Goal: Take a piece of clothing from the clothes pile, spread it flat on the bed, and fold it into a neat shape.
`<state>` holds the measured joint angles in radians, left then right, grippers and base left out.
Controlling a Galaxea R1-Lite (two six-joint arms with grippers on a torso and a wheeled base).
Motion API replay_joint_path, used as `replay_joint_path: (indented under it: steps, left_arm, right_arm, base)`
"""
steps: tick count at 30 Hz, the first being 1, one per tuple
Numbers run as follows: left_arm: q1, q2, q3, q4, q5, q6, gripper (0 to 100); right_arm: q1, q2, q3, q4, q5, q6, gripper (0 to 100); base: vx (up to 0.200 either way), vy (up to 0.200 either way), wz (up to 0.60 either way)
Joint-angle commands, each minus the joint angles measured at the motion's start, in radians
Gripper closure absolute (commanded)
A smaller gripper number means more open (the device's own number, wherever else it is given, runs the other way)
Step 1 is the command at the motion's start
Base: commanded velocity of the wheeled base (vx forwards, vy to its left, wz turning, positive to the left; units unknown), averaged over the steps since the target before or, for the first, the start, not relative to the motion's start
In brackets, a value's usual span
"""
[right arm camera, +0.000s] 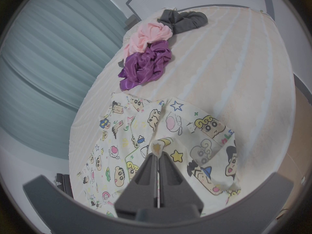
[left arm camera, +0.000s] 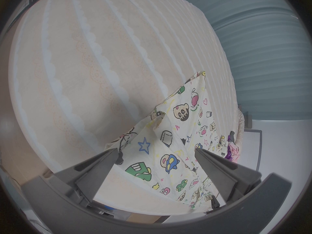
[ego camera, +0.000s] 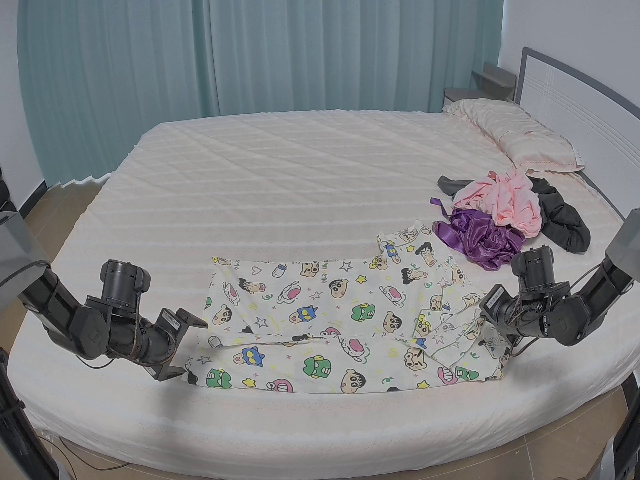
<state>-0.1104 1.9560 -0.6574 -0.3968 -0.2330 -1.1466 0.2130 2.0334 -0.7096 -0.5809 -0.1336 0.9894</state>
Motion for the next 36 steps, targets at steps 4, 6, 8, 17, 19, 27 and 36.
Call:
replay_joint_path:
  steps: [4,6,8,17,19,27,36]
  left_arm:
    - [0.0,0.004,0.007,-0.017,0.0,-0.001,0]
    - [0.0,0.004,0.007,-0.017,0.0,-0.001,0]
    - [0.0,0.004,0.009,-0.017,0.0,-0.001,0]
    - [0.0,0.004,0.009,-0.017,0.0,-0.001,0]
    - [0.0,0.004,0.009,-0.017,0.0,-0.001,0]
    - [-0.002,0.004,0.01,-0.017,0.0,-0.001,0]
    - [-0.002,0.004,0.01,-0.017,0.0,-0.001,0]
  right_arm:
    - [0.043,-0.136,0.047,0.053,-0.001,-0.018,100]
    - [0.043,-0.136,0.047,0.053,-0.001,-0.018,100]
    - [0.065,-0.199,0.085,0.095,-0.001,-0.049,100]
    - [0.114,-0.236,0.203,0.093,-0.047,-0.095,100]
    - [0.118,-0.225,0.216,0.088,-0.061,-0.095,100]
    - [0.134,-0.239,0.26,0.088,-0.077,-0.104,0]
    - [0.169,-0.329,0.32,0.092,-0.078,-0.124,0]
  base:
    - [0.0,0.0,0.0]
    - [0.0,0.0,0.0]
    - [0.0,0.0,0.0]
    - [0.0,0.0,0.0]
    - [0.0,0.0,0.0]
    - [0.0,0.0,0.0]
    - [0.0,0.0,0.0]
